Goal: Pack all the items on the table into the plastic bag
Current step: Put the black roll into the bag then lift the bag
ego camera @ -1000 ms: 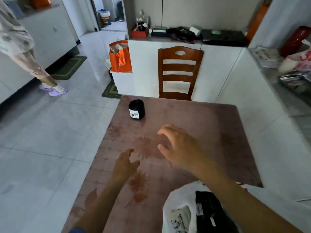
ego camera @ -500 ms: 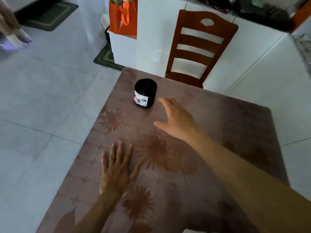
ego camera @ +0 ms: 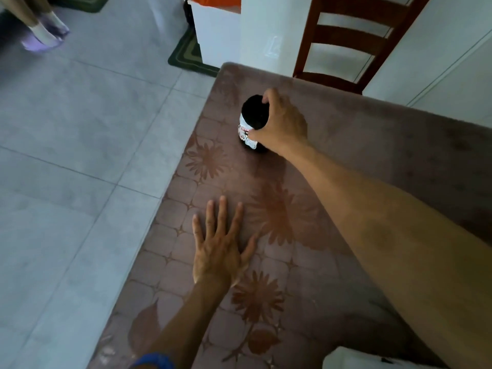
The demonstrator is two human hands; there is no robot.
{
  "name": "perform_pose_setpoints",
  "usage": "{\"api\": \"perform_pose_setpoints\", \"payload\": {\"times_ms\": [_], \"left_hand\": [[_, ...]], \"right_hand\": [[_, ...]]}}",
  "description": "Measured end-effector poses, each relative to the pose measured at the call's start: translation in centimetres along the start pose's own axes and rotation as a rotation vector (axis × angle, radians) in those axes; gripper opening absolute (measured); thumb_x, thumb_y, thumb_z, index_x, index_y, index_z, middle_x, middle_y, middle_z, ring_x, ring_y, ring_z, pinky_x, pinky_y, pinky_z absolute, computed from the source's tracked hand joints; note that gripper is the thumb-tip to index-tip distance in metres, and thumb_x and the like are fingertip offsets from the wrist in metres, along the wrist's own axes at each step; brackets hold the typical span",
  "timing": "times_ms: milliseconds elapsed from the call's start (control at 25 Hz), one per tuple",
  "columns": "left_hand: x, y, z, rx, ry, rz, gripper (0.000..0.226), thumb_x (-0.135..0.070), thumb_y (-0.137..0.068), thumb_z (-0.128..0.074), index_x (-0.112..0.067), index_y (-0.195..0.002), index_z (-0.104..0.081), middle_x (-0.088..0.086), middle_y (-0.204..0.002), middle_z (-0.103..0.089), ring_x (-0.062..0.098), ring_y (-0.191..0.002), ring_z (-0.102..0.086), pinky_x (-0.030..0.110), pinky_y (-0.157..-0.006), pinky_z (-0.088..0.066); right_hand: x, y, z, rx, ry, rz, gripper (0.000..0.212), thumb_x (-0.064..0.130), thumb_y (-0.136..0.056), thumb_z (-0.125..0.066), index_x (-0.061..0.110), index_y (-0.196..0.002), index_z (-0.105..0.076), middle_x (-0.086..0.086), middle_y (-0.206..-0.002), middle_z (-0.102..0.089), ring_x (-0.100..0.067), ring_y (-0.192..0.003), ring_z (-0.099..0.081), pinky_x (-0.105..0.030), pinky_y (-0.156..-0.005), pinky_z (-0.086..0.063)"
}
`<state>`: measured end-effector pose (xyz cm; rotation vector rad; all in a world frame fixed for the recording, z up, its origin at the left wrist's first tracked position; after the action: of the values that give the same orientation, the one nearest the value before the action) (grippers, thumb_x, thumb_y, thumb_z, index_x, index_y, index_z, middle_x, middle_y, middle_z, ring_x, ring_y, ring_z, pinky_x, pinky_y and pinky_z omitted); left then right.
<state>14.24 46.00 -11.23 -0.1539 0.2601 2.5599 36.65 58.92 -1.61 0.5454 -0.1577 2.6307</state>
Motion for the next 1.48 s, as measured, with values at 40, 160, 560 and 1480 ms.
{"api": "perform_pose_setpoints", "payload": {"times_ms": [40, 160, 560, 1480], "left_hand": [[-0.1, 0.0, 0.1, 0.003, 0.002, -0.001, 0.074, -0.068, -0.092, -0.007, -0.028, -0.153, 0.004, 0.009, -0.162, 0.008, 0.031, -0.149, 0.012, 0.056, -0.119, 0.003], [-0.5, 0.1, 0.6, -0.019, 0.013, -0.01, 0.073, -0.068, -0.092, -0.009, -0.03, -0.153, 0.003, 0.006, -0.161, 0.009, 0.03, -0.149, 0.014, 0.055, -0.118, 0.007], [-8.2, 6.3, 11.8, 0.163, 1.257, 0.336, 0.02, -0.016, -0.089, -0.062, -0.014, -0.109, -0.069, 0.01, -0.111, -0.07, 0.027, -0.105, -0.064, 0.033, -0.084, -0.046], [-23.2, 30.6, 22.5, -0.367, 0.861, 0.108, 0.021, -0.032, -0.094, -0.054, -0.019, -0.077, -0.057, 0.001, -0.072, -0.06, 0.02, -0.066, -0.057, 0.029, -0.053, -0.04]], "right_hand": [[0.2, 1.2, 0.1, 0.043, -0.041, 0.0, 0.075, 0.043, -0.065, -0.078, 0.021, -0.125, -0.038, -0.008, -0.125, -0.052, -0.033, -0.105, -0.058, -0.04, -0.079, -0.049], [0.1, 5.0, 1.9, 0.229, -0.016, -0.044, 0.087, 0.049, -0.06, -0.078, 0.022, -0.132, -0.037, -0.006, -0.126, -0.053, -0.029, -0.108, -0.057, -0.035, -0.079, -0.046], [-2.6, 31.1, 23.7, 0.104, -0.696, -0.3, 0.07, 0.013, -0.061, -0.09, 0.023, -0.118, -0.05, 0.007, -0.112, -0.062, -0.013, -0.1, -0.065, -0.032, -0.076, -0.061], [-19.5, 54.7, 24.1, 0.017, -0.151, -0.308, 0.072, 0.047, -0.079, -0.07, 0.027, -0.141, -0.038, 0.003, -0.142, -0.042, -0.019, -0.123, -0.048, -0.033, -0.099, -0.046]]}}
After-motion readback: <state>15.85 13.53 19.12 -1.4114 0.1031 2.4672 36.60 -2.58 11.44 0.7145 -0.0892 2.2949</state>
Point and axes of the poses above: each hand's wrist, its own y-axis away from the middle knuckle, its own z-axis out of the back of the hand, x = y × z, the point moved 3 cm from there along -y, towards the middle knuckle
